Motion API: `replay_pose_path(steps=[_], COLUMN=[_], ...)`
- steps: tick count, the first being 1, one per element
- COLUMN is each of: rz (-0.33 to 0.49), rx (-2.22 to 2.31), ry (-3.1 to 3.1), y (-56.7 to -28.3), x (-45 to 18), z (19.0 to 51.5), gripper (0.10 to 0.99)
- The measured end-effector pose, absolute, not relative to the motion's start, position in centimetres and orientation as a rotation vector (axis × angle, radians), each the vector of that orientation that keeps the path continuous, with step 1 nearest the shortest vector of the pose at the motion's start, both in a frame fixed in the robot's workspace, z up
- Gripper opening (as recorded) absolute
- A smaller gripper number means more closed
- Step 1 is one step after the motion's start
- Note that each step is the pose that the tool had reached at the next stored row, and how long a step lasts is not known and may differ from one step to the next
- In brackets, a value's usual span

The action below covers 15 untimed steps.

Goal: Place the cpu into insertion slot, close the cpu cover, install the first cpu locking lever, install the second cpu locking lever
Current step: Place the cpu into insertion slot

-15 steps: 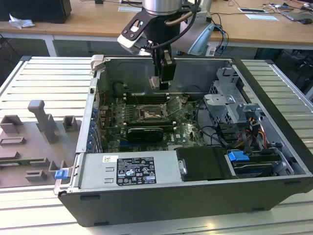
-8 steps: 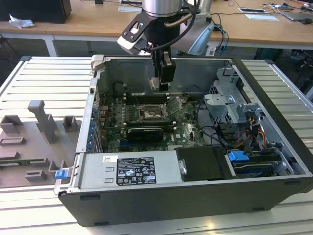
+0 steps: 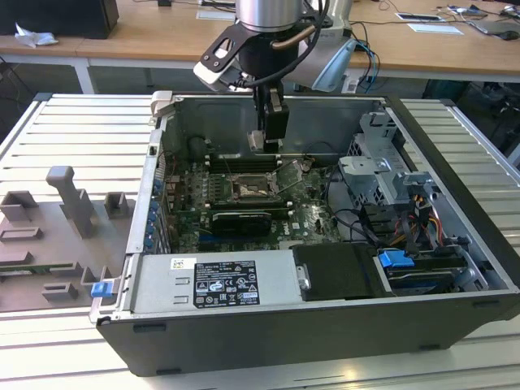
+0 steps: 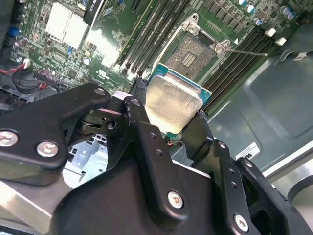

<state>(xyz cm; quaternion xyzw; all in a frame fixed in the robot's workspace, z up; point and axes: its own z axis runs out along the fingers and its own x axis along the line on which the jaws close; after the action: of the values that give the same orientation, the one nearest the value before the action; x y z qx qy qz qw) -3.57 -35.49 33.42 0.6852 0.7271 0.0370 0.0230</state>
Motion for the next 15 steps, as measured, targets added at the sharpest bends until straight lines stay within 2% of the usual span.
replay_pose_path(steps=[15], rz=[0.114], rx=[2.122], ry=[2.251], y=[-35.5], x=[-3.6], z=[31.8], gripper=[0.541])
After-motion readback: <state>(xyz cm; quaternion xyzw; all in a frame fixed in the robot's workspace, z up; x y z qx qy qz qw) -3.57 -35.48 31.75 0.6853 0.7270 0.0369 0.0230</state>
